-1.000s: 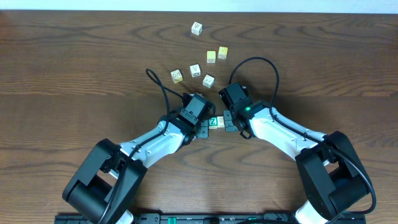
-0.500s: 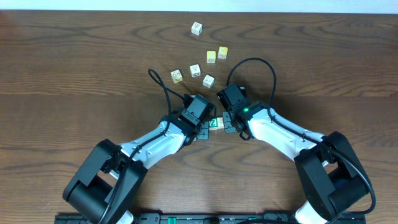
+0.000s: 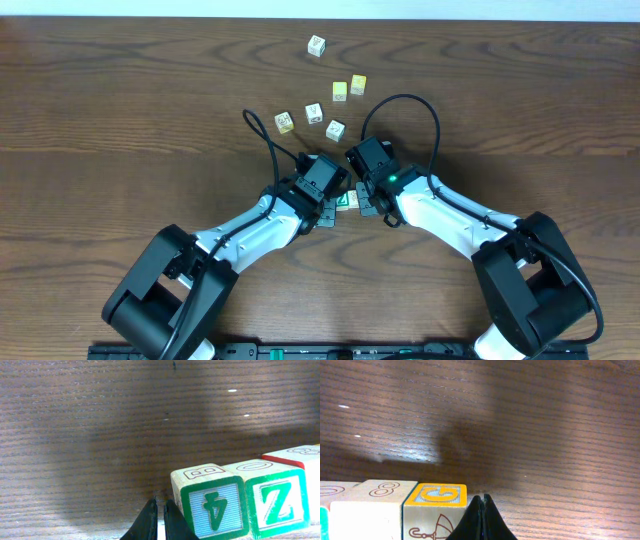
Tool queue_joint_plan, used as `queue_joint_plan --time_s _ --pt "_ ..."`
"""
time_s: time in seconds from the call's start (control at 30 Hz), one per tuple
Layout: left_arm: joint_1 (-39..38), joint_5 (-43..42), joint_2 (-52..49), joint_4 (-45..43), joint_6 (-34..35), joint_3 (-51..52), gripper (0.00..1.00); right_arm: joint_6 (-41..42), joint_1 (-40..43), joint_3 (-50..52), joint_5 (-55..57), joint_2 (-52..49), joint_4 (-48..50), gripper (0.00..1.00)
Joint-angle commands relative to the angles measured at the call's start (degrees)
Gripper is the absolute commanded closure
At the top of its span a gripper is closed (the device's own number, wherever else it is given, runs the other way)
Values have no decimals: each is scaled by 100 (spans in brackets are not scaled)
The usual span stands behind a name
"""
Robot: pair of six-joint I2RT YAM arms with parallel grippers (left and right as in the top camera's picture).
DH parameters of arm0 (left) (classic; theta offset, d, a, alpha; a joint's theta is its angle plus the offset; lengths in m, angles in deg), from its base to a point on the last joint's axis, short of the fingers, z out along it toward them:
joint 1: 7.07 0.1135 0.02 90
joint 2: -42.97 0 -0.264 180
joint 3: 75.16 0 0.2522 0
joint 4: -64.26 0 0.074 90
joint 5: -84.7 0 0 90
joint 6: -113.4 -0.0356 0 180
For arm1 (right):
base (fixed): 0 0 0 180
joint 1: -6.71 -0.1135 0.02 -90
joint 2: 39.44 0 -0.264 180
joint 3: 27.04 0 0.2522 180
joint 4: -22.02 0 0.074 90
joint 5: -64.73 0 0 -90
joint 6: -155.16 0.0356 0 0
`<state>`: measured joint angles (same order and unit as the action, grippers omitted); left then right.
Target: Lift 4 blocks
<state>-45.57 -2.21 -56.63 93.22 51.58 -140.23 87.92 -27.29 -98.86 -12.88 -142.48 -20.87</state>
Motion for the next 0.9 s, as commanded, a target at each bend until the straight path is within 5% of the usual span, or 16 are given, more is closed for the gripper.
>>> queue_joint_plan --time_s 0.0,0.87 --pt "-33 149 83 0 -120 -219 92 -76 -48 -83 -195 -26 11 99" --pt "201 420 264 103 -208 -219 92 -468 1156 -83 -463 129 -262 99"
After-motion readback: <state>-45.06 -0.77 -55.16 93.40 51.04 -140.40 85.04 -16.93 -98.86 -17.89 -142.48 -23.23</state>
